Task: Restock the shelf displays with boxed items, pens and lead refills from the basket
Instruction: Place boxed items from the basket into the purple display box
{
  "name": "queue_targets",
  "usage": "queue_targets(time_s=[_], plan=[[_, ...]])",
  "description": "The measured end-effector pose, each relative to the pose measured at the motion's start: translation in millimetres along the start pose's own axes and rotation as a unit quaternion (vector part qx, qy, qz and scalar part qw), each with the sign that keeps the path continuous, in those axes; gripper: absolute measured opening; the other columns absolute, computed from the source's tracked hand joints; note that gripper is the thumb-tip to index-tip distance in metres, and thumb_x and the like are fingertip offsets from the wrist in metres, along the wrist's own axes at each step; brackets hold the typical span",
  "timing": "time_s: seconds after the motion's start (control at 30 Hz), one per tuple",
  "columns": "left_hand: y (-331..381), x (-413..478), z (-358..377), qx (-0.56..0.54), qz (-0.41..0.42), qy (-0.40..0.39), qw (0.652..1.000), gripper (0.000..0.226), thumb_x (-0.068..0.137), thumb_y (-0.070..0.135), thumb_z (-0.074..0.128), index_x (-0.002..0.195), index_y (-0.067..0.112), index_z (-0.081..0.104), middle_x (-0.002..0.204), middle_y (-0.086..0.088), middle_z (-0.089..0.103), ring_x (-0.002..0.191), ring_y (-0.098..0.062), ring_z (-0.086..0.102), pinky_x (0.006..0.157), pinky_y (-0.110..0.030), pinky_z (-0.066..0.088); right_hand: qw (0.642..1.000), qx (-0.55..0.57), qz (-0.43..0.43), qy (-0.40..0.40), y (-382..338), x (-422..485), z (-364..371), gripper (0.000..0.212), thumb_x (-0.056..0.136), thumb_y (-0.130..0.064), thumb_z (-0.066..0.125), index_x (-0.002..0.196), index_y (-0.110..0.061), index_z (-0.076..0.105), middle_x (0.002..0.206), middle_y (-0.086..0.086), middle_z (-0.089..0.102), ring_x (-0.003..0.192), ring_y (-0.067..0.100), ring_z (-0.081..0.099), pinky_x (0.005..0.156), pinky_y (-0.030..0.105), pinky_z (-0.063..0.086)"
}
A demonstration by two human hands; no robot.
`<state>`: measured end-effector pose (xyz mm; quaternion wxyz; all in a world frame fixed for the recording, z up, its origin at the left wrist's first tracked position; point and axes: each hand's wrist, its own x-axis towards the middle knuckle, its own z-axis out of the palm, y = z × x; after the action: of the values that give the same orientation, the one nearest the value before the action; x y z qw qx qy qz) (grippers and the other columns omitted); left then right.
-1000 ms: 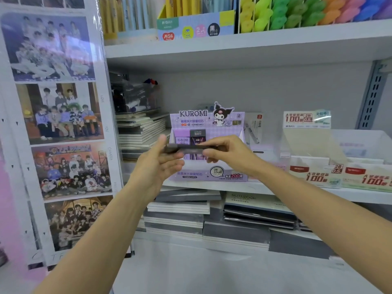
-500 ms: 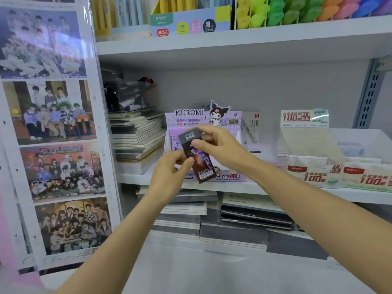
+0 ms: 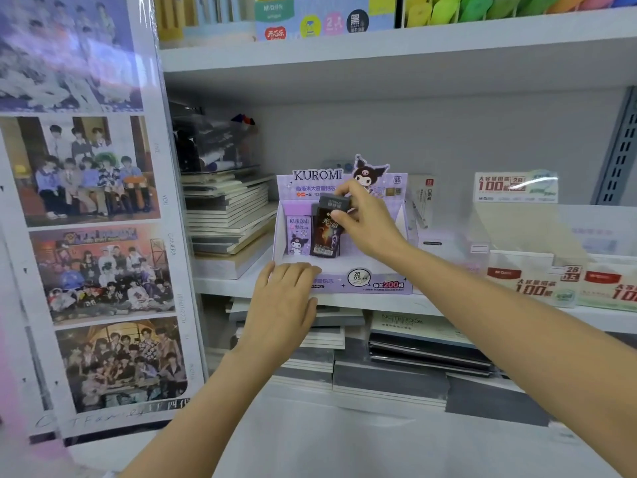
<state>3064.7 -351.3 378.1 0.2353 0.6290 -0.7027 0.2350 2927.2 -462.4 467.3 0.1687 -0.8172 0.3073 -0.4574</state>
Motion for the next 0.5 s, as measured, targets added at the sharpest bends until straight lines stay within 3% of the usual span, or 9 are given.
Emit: queue_targets(time_s=[0.23,0.4,0.5], plan=[[-2.1,-1.0,0.5,0.023,0.008,0.001,1.000,0.043,0.091,0.017,0.056,0.133,0.014,0.052,0.129,-0.003,0.057,0.117,-0.025,0.052,0.114,-0.043,0.027,0.997,-0.052,0.004,-0.048,2.4,11.9,-6.4,0.019,0.094,-0.009,0.059,0.112,-0.012,0.051,0.106,0.012,0.064,0.091,0.030,0.065,0.086,0.047,0.054],[-2.5,-2.4,4.1,0.017,0.013,0.021,1.000,0.043,0.087,0.014,0.060,0.130,0.012,0.055,0.124,-0.005,0.059,0.112,-0.027,0.055,0.113,-0.046,0.031,0.997,-0.069,-0.026,-0.024,7.2,11.3,7.5,0.028,0.092,-0.006,0.060,0.116,-0.018,0.051,0.103,0.009,0.064,0.084,0.019,0.060,0.073,0.029,0.051],[-3.5,-3.1,7.6,0.017,0.013,0.023,1.000,0.045,0.087,0.014,0.059,0.131,0.013,0.053,0.125,-0.004,0.058,0.113,-0.027,0.054,0.114,-0.046,0.029,0.991,-0.121,-0.054,-0.008,15.0,7.0,11.2,0.031,0.089,-0.006,0.065,0.118,-0.015,0.058,0.110,0.002,0.052,0.097,0.016,0.052,0.087,0.032,0.048]])
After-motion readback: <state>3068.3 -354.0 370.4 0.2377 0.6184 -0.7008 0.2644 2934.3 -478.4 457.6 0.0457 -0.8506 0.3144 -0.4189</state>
